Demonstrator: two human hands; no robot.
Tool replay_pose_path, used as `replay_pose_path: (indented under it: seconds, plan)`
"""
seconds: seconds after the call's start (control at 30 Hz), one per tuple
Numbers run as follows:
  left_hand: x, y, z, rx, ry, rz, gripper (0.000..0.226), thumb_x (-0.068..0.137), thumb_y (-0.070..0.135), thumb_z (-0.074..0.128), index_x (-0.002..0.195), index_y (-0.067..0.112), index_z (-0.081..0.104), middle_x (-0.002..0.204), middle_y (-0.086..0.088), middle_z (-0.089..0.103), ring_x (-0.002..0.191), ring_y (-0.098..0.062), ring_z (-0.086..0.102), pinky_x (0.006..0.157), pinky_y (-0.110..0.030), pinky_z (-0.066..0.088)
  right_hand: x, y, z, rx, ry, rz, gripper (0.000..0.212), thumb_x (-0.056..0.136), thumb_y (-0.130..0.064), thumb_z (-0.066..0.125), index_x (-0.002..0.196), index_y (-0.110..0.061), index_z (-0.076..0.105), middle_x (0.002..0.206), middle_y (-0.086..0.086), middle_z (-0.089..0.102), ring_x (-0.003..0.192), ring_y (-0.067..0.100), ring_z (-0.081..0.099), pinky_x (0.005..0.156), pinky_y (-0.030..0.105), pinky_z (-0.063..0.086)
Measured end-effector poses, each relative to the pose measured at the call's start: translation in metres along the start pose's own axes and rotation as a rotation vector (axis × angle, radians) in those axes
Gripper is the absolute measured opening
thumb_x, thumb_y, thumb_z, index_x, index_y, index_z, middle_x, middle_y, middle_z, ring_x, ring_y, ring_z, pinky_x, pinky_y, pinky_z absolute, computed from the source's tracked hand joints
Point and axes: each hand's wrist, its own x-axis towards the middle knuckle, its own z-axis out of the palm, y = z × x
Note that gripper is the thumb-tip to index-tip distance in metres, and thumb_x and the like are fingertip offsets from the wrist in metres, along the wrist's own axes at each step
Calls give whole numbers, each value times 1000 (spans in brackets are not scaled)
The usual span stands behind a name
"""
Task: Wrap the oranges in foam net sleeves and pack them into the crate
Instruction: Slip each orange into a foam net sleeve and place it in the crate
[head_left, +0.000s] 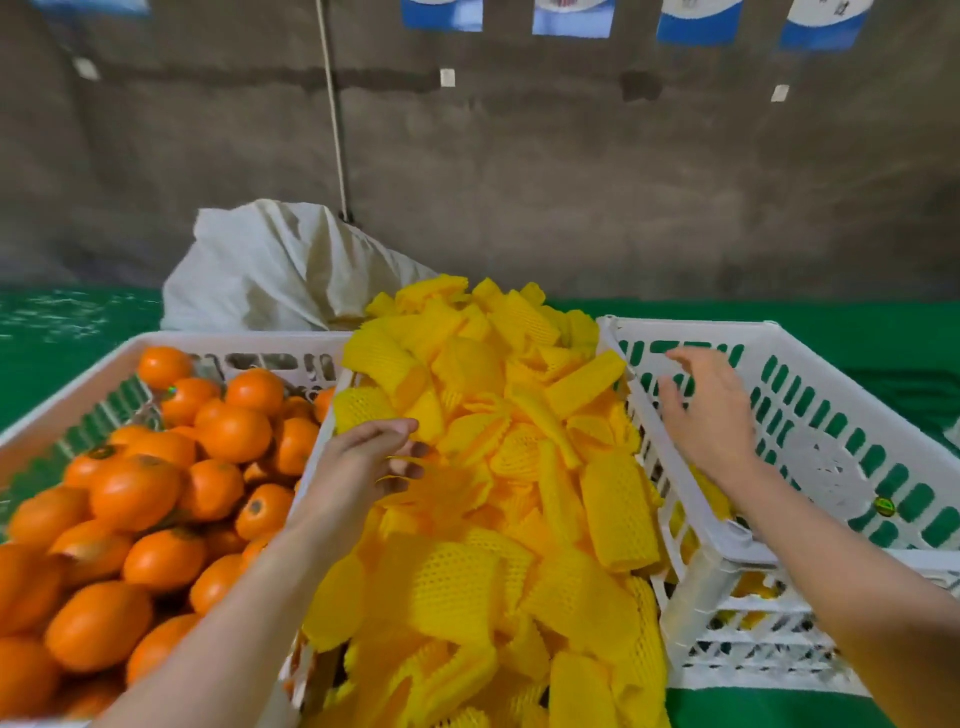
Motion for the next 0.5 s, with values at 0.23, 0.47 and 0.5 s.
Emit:
replay_pose_path:
  seconds: [0.23, 0.47, 0.5]
  plan:
    - [-2, 6, -5, -78, 88, 40, 12, 95, 14, 53, 94, 13, 65, 74, -3, 68, 57, -15, 59, 54, -24, 40, -8, -95, -2, 223, -55, -264, 27, 85, -17, 51, 98, 4, 63, 93, 18, 65, 83, 29, 59, 77, 32, 40]
    - [3, 26, -47, -137, 287, 141, 10, 92, 6, 56, 87, 11, 63, 76, -6, 65, 54, -8, 57, 51, -21, 42, -25, -172, 22, 371, -198, -523, 27, 85, -25, 53, 91, -3, 66, 84, 1, 62, 77, 12, 57, 73, 13, 36]
    - [5, 27, -61, -53, 376, 178, 9, 91, 4, 57, 91, 11, 64, 82, -7, 66, 61, -8, 59, 58, -24, 45, -29, -179, 27, 385, -214, -580, 30, 85, -28, 50, 90, -3, 66, 85, 1, 62, 81, 10, 55, 76, 13, 37]
